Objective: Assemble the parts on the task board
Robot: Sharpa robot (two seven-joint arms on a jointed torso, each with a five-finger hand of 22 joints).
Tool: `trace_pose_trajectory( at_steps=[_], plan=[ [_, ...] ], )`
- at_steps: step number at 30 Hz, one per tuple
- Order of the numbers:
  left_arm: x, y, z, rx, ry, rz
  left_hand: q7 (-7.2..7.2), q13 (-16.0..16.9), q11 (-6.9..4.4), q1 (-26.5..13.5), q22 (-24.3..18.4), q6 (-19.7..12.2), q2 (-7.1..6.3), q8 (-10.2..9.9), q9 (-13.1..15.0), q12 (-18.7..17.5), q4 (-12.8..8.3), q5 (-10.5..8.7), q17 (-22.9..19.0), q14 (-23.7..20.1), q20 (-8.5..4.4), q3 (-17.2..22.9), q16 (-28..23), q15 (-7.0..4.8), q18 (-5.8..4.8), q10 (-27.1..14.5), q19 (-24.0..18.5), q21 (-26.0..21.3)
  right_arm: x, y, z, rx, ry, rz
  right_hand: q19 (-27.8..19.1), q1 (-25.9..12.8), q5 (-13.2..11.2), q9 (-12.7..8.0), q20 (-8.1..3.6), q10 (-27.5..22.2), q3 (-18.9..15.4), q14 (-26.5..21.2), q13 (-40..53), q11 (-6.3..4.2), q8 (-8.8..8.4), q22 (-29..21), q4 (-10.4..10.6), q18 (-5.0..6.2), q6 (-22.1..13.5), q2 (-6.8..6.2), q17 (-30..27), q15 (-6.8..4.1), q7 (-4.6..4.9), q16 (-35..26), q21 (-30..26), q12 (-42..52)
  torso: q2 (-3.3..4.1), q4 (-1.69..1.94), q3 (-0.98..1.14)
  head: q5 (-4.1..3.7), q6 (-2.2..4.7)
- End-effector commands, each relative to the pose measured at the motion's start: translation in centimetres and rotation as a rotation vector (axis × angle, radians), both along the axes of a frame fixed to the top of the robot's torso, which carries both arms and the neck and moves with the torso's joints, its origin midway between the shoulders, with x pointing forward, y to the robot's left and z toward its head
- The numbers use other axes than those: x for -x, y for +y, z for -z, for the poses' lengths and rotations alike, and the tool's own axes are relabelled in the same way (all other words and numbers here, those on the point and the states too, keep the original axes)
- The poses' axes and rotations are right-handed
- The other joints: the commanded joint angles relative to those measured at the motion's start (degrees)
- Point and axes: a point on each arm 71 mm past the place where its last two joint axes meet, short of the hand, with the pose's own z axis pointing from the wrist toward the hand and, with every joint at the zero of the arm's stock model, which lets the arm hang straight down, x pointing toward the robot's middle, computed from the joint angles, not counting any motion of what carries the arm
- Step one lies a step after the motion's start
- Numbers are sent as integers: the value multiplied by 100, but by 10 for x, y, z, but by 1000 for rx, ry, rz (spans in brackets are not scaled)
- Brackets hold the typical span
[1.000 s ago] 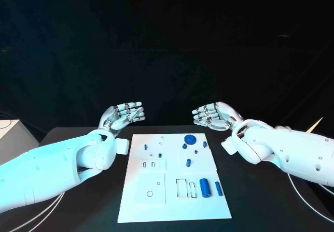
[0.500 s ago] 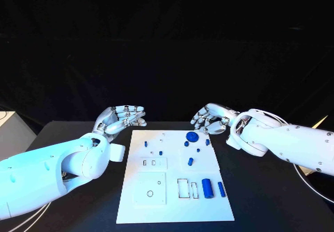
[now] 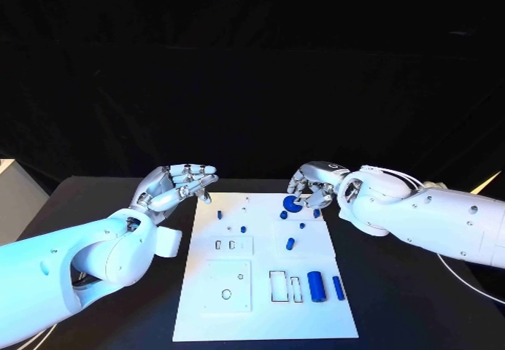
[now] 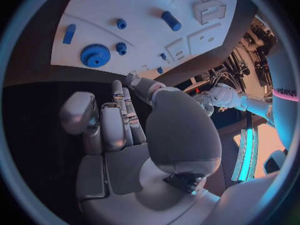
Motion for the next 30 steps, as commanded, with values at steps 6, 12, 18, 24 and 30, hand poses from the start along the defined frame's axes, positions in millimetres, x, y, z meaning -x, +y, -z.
trace_pose_trajectory(
  at_steps=[6,12,18,24,30],
  plan=[
    [3,-4,-5,-1,6,41,17,11,25,-87,124,-75,-5,-35,25,-49,-14,7,-6,-197,25,111,35,31,65,-50,-160,176,-3,3,3,63,-39,57,257,-76,116,110,57,-262,-129,224,71,14,3,1082,116,-180,-87,-124,157,39,4,211,867,34,109,16,-15,-29,0],
    [3,-5,-6,-2,11,49,22,9,31,-96,149,-86,-8,-40,30,-55,-18,7,-16,-225,32,126,26,37,66,-69,-187,212,-4,7,8,59,-26,73,364,-56,238,197,69,-411,-246,240,207,1,26,1534,130,-248,-115,-128,367,35,-26,384,1213,178,143,36,-17,-29,0],
    [3,-5,-5,-4,19,54,27,8,34,-104,161,-93,-8,-44,31,-57,-16,7,-19,-231,35,131,26,40,67,-77,-194,231,-4,10,16,79,-5,88,503,-100,833,384,85,-538,-295,361,624,-12,87,2115,159,-349,-127,-170,1172,46,-35,900,1637,581,174,43,-16,-46,-40],
    [4,-4,-5,-6,24,56,39,5,42,-121,190,-113,-11,-54,34,-61,-13,7,-26,-239,42,141,29,48,70,-98,-203,278,-3,12,20,92,9,85,491,-115,853,426,92,-570,-295,352,675,-9,117,2099,169,-344,-95,-167,1146,48,-35,892,1627,625,198,42,-17,-42,-63],
    [2,-3,-5,-13,34,48,73,-3,74,-146,247,-168,-18,-84,36,-70,-12,9,-45,-274,60,163,22,70,69,-165,-234,368,-2,14,23,94,16,72,486,-131,800,462,97,-582,-301,346,722,-10,131,2104,183,-343,-88,-161,1137,50,-33,891,1631,670,221,54,-17,-55,-98]
  ],
)
